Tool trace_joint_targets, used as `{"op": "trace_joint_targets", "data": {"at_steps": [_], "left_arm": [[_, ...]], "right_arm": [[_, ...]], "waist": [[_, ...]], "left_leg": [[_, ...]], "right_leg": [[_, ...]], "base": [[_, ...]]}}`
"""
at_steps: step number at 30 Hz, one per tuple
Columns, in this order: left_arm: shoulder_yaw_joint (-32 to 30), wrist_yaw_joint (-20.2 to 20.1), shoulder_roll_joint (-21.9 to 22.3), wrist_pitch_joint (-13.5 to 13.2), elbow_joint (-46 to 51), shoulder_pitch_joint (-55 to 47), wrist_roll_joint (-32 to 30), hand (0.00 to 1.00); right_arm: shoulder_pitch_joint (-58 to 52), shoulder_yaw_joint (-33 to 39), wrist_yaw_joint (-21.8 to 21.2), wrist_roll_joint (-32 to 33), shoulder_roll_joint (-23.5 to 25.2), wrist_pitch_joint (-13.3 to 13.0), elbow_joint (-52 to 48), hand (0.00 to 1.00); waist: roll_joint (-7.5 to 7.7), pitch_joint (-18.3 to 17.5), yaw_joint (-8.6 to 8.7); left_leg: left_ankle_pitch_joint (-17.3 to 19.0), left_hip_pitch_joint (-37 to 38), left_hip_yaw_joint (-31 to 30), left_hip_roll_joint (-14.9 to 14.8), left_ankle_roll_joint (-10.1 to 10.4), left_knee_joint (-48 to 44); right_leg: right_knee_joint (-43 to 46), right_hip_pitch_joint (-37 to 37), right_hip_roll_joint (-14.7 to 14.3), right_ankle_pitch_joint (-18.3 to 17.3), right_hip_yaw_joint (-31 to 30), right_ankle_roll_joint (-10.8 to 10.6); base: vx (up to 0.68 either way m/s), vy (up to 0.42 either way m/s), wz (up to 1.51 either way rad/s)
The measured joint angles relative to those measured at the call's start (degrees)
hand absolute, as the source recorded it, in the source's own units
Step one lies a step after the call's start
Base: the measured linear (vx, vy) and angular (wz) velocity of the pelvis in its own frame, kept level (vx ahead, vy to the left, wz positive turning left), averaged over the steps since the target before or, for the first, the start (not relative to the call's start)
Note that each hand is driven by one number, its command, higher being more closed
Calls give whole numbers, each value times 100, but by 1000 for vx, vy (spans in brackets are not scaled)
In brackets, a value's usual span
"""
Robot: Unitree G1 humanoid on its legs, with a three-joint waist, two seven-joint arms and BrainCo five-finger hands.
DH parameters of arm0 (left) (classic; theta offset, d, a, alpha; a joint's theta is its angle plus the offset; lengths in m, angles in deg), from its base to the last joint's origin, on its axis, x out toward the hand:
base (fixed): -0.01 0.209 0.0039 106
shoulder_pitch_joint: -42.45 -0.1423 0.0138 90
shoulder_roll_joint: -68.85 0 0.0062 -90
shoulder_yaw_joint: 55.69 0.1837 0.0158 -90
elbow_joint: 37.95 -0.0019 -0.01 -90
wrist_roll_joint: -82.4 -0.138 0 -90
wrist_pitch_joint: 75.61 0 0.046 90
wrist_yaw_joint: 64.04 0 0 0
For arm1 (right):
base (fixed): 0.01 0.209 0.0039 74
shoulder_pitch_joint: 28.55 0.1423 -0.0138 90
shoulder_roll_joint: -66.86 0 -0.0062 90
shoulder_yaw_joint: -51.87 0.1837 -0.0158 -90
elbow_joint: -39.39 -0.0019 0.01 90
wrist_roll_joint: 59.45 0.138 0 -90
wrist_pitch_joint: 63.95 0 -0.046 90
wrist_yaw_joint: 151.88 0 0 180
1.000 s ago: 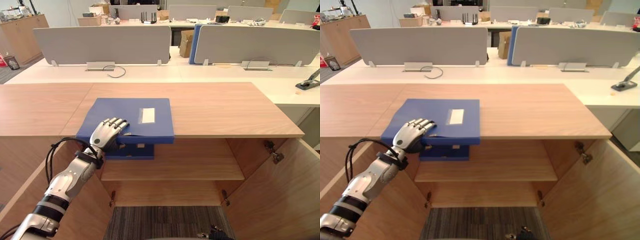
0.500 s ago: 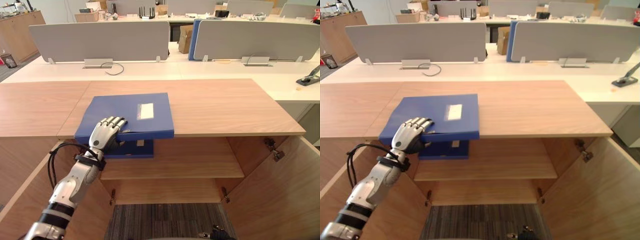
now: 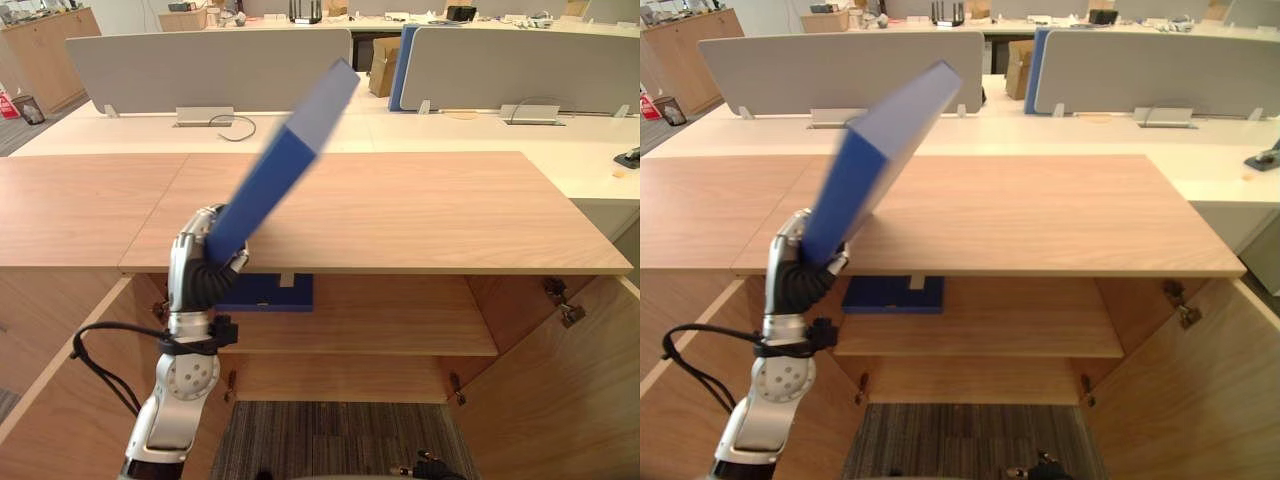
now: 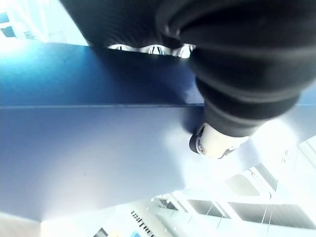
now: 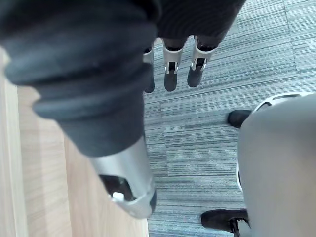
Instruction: Walk over to the cabinet, pick up the folder, carry it to the office cabinet, place the folder inside the office cabinet, then close the office cabinet door
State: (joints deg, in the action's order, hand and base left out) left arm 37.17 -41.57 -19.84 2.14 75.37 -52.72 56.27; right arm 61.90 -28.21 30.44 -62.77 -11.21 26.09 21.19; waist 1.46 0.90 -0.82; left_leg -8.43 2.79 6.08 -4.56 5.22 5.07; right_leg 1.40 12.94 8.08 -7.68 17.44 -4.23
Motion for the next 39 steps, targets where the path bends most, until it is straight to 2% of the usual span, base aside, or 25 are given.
{"op": "trace_joint_targets", "data": {"at_steps": [3,5,6,7,8,9,12,14,16,20,24,30,33,35,39], "left_arm": [[-5,-55,202,-120,516,-143,1036,100],[-134,-314,383,-366,798,-200,2421,100],[-184,-390,437,-420,841,-200,2724,100],[-275,-529,559,-514,935,-199,3290,100],[-321,-570,627,-548,994,-200,3504,100],[-401,-693,738,-636,1068,-201,4005,100],[-605,-840,945,-785,1252,-287,4758,100],[-630,-893,1030,-841,1285,-387,4927,100],[-658,-1069,1142,-854,1302,-687,5211,100],[-659,-1104,1240,-806,1299,-1089,5249,100],[-570,-1114,1349,-679,1245,-1301,4936,100],[-347,-1168,1607,-465,981,-1734,4797,100],[-288,-1170,1678,-337,890,-1934,4790,100],[-249,-1170,1685,-292,884,-2011,4753,100],[-83,-1168,1778,-253,883,-2100,4530,100]], "right_arm": [[-1,5,0,53,31,-2,10,0],[6,2,-14,377,90,-6,30,0],[1,-1,-23,479,111,-4,34,0],[-1,-30,-56,758,139,-10,32,0],[-5,-103,-69,858,142,-10,18,0],[-20,-296,-87,1402,127,-45,-33,0],[-100,-561,-100,2482,199,-231,-685,0],[-197,-618,-104,2837,280,-329,-1340,0],[-328,-686,-98,3483,345,-594,-2668,0],[-531,-617,46,3655,489,-947,-4165,0],[-690,-458,332,3829,803,-1237,-4705,0],[-1240,-503,609,4058,779,-1324,-5910,0],[-1592,-502,805,4030,779,-1351,-6747,0],[-1733,-488,991,3728,789,-1366,-7157,0],[-1819,-446,1711,2367,797,-1348,-8124,0]], "waist": [[-8,-10,-40],[-1,-10,-66],[-2,-11,-79],[-3,-11,-93],[-1,-10,-100],[7,-8,-119],[18,-6,-118],[19,-7,-109],[17,-10,-79],[48,-29,-56],[77,-49,2],[30,-70,6],[5,-112,12],[20,-128,25],[-40,-177,20]], "left_leg": [[-50,-84,-25,-31,-10,16],[-82,-95,-39,-41,-23,25],[-88,-94,-42,-42,-27,25],[-100,-96,-48,-45,-34,26],[-105,-96,-52,-46,-35,27],[-115,-98,-52,-50,-38,27],[-158,-110,-49,-66,-43,28],[-167,-110,-34,-73,-44,27],[-173,-120,5,-86,-48,27],[-181,-173,84,-122,-42,21],[-181,-155,171,-154,-41,-2],[-122,1,419,-243,-3,-1],[-74,42,548,-296,-1,-2],[-66,70,586,-314,13,-3],[-27,135,684,-322,48,-4]], "right_leg": [[100,-114,-17,-2,0,-1],[153,-145,-23,-2,-1,-1],[163,-146,-23,-2,-1,-1],[185,-156,-23,-2,-1,-1],[195,-159,-22,-2,-1,-2],[206,-165,-24,-1,-2,-3],[264,-206,-32,3,-7,-2],[283,-217,-33,3,-11,-2],[286,-267,-34,7,-53,-1],[280,-370,-59,49,-144,-10],[242,-381,-83,102,-227,-9],[163,-369,-138,169,-469,-8],[106,-369,-178,205,-534,-1],[101,-369,-192,208,-569,-1],[87,-366,-190,211,-677,-7]], "base": [[-55,20,4],[-54,16,2],[-57,18,2],[-45,16,2],[-53,18,2],[-33,11,1],[-23,6,0],[-14,3,-2],[-34,14,-8],[-10,11,-11],[7,3,-13],[-25,8,-24],[-12,-3,-19],[3,-3,-11],[20,9,-14]]}}
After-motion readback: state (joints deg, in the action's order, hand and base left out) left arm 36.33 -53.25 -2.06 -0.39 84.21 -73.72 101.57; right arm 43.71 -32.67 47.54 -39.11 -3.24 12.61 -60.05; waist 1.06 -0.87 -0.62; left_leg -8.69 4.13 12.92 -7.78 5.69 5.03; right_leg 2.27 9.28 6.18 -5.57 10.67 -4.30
